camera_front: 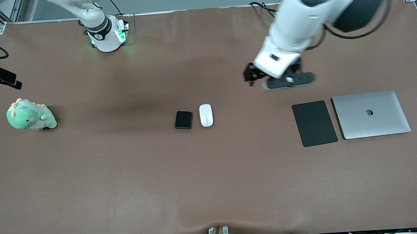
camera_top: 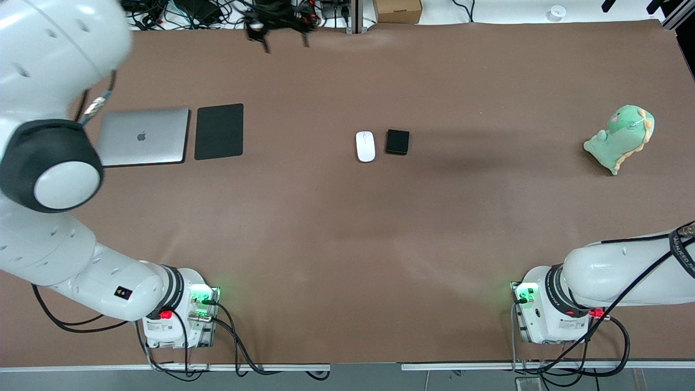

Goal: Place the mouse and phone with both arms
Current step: 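Move the left gripper over the white mouse and lower it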

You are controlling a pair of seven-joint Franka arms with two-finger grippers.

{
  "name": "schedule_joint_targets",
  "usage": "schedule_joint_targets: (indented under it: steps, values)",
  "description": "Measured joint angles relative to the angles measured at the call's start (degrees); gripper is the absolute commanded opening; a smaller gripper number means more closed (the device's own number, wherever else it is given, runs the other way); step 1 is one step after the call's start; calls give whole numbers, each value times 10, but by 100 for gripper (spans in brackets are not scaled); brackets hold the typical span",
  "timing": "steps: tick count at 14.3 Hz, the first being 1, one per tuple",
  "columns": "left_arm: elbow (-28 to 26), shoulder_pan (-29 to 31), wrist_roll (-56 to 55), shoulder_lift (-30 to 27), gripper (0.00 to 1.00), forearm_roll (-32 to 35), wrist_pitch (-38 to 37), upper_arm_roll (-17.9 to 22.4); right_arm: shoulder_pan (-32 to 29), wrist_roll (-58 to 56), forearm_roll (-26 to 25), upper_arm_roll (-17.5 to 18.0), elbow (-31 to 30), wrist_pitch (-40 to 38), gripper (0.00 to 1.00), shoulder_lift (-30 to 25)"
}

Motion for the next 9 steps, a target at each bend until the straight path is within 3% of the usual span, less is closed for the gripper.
schedule_joint_targets:
  steps: [5, 9]
  values:
    - [29, -124, -129, 39, 100, 39, 16, -1, 1, 0, 0, 3, 0, 0, 100, 2]
    - [27, -132, -136, 76, 100, 43, 55, 3, 1, 0, 0, 3, -1, -10, 100, 16]
